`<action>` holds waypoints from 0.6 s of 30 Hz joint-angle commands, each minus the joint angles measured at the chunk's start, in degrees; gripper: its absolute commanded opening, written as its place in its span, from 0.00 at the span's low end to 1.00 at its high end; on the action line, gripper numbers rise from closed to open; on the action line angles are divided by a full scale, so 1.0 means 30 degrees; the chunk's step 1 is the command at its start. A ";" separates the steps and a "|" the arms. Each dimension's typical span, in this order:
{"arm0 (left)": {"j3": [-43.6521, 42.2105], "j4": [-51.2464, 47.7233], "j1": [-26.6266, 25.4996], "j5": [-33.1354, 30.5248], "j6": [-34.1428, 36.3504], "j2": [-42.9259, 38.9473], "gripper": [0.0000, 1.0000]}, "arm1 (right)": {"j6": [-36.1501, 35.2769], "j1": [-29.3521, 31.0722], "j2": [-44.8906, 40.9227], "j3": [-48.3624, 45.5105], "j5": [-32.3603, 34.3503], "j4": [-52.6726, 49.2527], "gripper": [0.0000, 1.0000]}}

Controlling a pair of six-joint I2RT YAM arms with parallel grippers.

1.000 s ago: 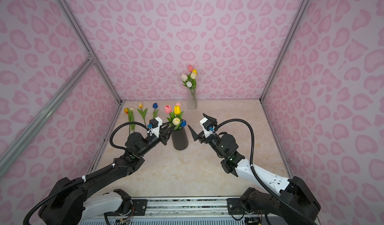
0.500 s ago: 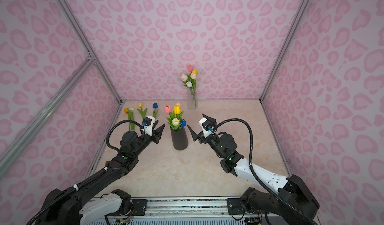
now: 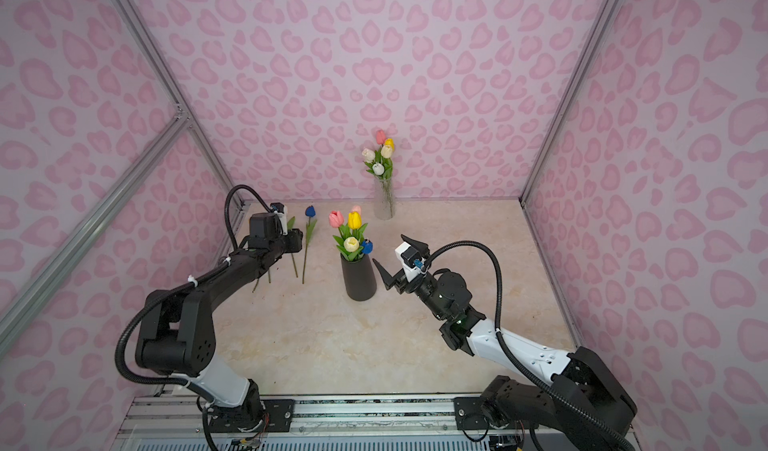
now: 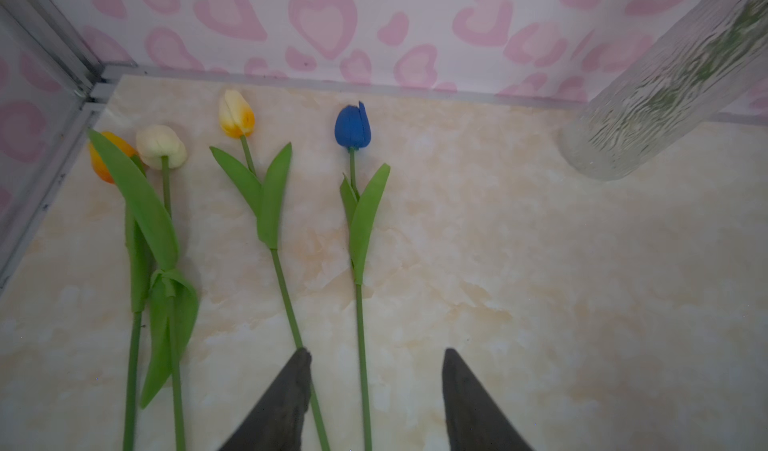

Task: Arrange the flowers into the vase
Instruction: 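Open the left gripper and move it back toward the loose tulips, then close the left gripper on the blue tulip stem on the table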

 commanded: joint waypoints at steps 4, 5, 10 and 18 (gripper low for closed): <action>0.5219 -0.7520 -0.0112 -0.0508 0.0003 0.3944 0.49 | 0.0088 0.0183 0.0562 0.0249 -0.0323 0.0830 0.92; 0.5988 -0.8272 -0.0167 -0.0777 -0.0132 0.4642 0.47 | 0.0069 0.0231 0.0632 0.0277 -0.0323 0.0924 0.92; 0.8291 -1.0331 -0.0609 -0.2110 -0.0029 0.6921 0.52 | 0.0110 0.0303 0.0687 0.0250 -0.1110 0.1123 0.91; 1.0289 -1.2059 -0.0819 -0.2499 0.0089 0.8983 0.47 | 0.0108 0.0420 0.0490 -0.0529 -0.2732 0.2059 0.92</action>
